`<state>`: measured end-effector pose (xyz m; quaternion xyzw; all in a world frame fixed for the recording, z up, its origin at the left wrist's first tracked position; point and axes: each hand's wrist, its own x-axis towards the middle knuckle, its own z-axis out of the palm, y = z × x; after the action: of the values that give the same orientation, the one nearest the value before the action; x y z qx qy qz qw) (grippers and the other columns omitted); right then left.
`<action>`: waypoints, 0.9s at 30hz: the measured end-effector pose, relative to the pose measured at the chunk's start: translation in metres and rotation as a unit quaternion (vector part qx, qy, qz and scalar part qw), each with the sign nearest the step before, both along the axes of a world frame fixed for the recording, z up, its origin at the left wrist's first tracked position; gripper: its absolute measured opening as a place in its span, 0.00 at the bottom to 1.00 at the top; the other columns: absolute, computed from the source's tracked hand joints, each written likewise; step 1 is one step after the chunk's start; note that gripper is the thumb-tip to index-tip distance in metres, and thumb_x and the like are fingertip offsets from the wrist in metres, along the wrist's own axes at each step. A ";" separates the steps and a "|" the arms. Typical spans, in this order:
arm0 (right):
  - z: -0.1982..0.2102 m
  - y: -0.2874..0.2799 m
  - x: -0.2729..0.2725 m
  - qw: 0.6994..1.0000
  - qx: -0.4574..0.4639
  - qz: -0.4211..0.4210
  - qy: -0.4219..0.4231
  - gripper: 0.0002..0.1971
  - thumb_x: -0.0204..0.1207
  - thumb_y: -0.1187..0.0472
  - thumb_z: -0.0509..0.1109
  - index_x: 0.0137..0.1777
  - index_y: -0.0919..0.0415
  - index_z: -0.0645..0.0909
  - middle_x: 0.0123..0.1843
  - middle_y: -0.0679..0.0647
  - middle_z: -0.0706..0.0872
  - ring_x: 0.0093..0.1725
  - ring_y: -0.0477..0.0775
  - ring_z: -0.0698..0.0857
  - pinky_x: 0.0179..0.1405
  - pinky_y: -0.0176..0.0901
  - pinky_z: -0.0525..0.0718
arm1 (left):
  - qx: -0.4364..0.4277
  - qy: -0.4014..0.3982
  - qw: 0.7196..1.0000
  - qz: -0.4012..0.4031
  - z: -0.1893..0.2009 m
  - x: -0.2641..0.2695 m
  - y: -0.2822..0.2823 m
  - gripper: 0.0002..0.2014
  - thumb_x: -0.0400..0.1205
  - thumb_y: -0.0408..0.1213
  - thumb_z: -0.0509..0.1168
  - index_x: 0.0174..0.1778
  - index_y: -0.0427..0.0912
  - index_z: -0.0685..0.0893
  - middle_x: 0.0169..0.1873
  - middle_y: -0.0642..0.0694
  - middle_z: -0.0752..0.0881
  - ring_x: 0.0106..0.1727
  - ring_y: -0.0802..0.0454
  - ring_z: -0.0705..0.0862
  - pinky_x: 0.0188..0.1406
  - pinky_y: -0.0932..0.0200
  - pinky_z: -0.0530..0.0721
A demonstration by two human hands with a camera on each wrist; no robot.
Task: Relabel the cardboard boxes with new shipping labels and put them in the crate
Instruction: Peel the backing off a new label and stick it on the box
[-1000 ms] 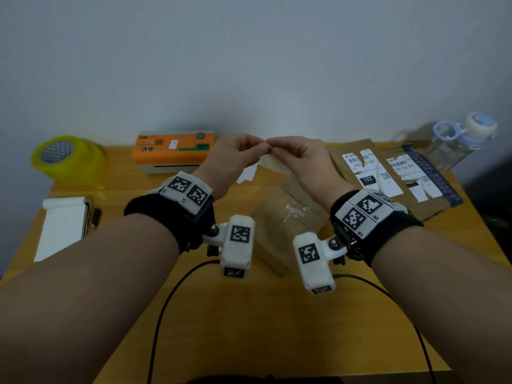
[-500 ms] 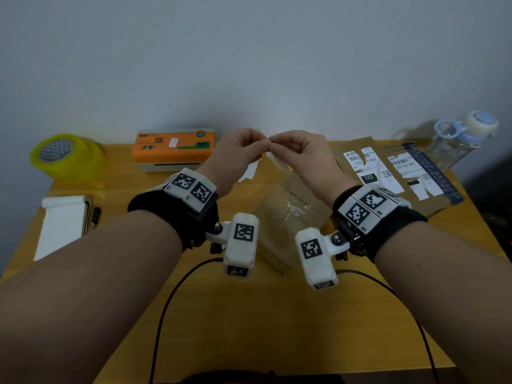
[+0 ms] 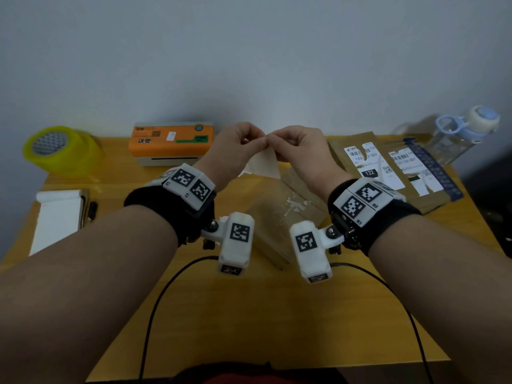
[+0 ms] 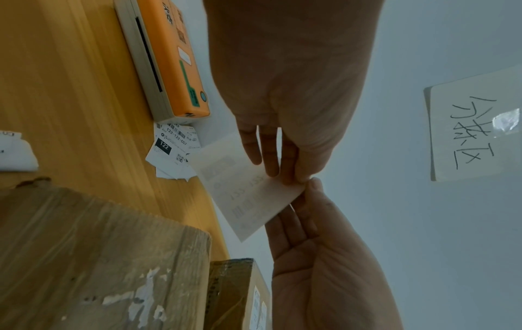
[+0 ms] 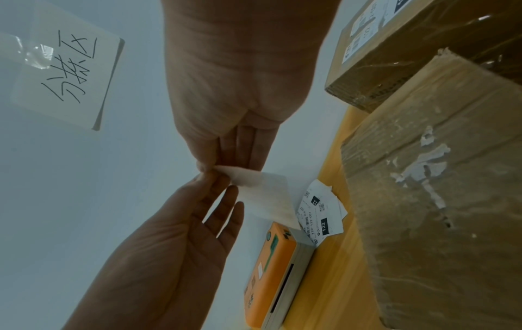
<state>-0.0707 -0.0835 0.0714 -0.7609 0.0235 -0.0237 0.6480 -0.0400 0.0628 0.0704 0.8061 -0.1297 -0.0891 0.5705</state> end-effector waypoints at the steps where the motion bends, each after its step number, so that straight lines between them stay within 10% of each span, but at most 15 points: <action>1: 0.000 0.001 0.000 1.000 -0.003 -0.004 0.000 0.04 0.78 0.66 0.70 0.47 0.65 0.86 0.43 0.60 0.90 0.45 0.58 0.89 0.51 0.47 0.89 | 0.002 -0.004 1.000 0.003 -0.001 -0.001 -0.001 0.06 0.81 0.36 0.65 0.47 0.37 0.83 0.37 0.48 0.82 0.37 0.59 0.77 0.37 0.68 0.78; 11: -0.010 -0.002 -0.001 0.998 -0.057 -0.020 0.007 0.04 0.78 0.64 0.69 0.43 0.61 0.84 0.44 0.67 0.89 0.48 0.66 0.88 0.53 0.61 0.87 | -0.001 0.009 1.000 0.011 -0.006 -0.007 -0.009 0.05 0.80 0.33 0.65 0.39 0.40 0.79 0.30 0.48 0.77 0.31 0.57 0.72 0.31 0.66 0.73; 22: -0.020 -0.011 -0.004 0.998 -0.002 -0.047 0.048 0.07 0.83 0.58 0.62 0.46 0.59 0.79 0.48 0.62 0.87 0.51 0.60 0.87 0.55 0.58 0.87 | -0.012 0.065 0.997 0.026 -0.008 -0.014 -0.005 0.04 0.79 0.31 0.63 0.38 0.40 0.79 0.43 0.35 0.82 0.44 0.47 0.77 0.48 0.52 0.77; 27: -0.023 -0.024 -0.005 0.997 -0.036 -0.032 0.059 0.08 0.82 0.57 0.64 0.42 0.55 0.80 0.45 0.56 0.86 0.47 0.56 0.86 0.54 0.57 0.87 | -0.049 0.105 0.992 0.039 -0.012 -0.017 -0.001 0.05 0.83 0.35 0.61 0.44 0.41 0.81 0.43 0.46 0.86 0.46 0.54 0.83 0.49 0.60 0.81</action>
<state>-0.0761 -0.1077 0.0483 -0.7829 0.0850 -0.0005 0.6163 -0.0572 0.0619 0.0587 0.7676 -0.0418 -0.1447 0.6230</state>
